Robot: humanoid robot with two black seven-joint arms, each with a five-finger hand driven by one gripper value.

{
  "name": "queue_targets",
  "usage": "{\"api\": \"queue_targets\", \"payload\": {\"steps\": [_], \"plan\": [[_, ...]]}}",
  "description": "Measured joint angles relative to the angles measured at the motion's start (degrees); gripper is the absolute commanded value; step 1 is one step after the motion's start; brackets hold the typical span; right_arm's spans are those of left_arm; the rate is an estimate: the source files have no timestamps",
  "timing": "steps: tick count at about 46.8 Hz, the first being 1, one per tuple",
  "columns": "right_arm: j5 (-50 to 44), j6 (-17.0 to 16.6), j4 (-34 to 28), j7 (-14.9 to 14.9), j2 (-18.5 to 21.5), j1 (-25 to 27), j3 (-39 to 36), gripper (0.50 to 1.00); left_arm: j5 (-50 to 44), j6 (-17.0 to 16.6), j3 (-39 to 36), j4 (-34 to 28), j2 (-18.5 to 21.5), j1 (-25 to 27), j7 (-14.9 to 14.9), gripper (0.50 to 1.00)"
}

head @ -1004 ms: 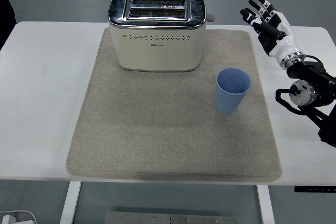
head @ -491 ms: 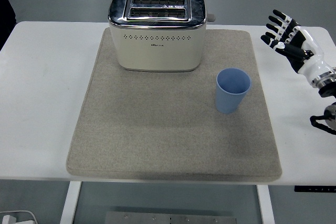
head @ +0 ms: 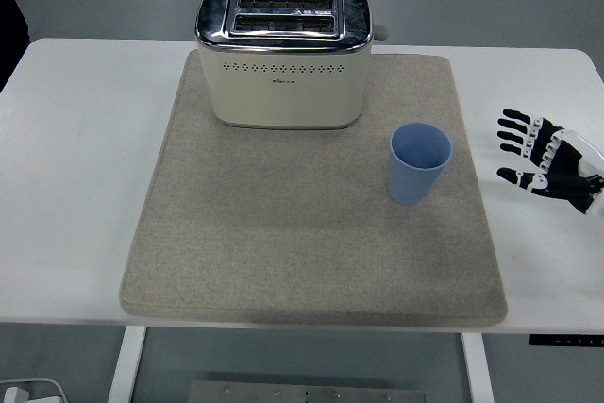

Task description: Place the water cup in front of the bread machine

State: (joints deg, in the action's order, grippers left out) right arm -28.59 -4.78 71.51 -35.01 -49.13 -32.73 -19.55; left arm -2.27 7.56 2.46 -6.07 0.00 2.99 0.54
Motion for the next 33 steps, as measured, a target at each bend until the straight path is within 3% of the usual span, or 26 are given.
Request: {"api": "queue_targets", "payload": {"steps": [9, 19, 33], "plan": [[-6.87, 5.57, 1.37, 0.00, 0.63, 1.62, -0.01, 0.917, 0.00, 0.00, 0.00, 0.00, 0.00, 0.00, 0.02, 1.000], [-10.99, 10.43, 2.16, 0.01, 4.27, 2.05, -0.11, 0.917, -0.01, 0.00, 0.00, 0.00, 0.00, 0.00, 0.03, 1.000], [-11.58, 12.16, 1.56, 0.02, 8.84, 0.82, -0.10, 0.919, -0.01, 0.00, 0.00, 0.00, 0.00, 0.00, 0.03, 1.000]]}}
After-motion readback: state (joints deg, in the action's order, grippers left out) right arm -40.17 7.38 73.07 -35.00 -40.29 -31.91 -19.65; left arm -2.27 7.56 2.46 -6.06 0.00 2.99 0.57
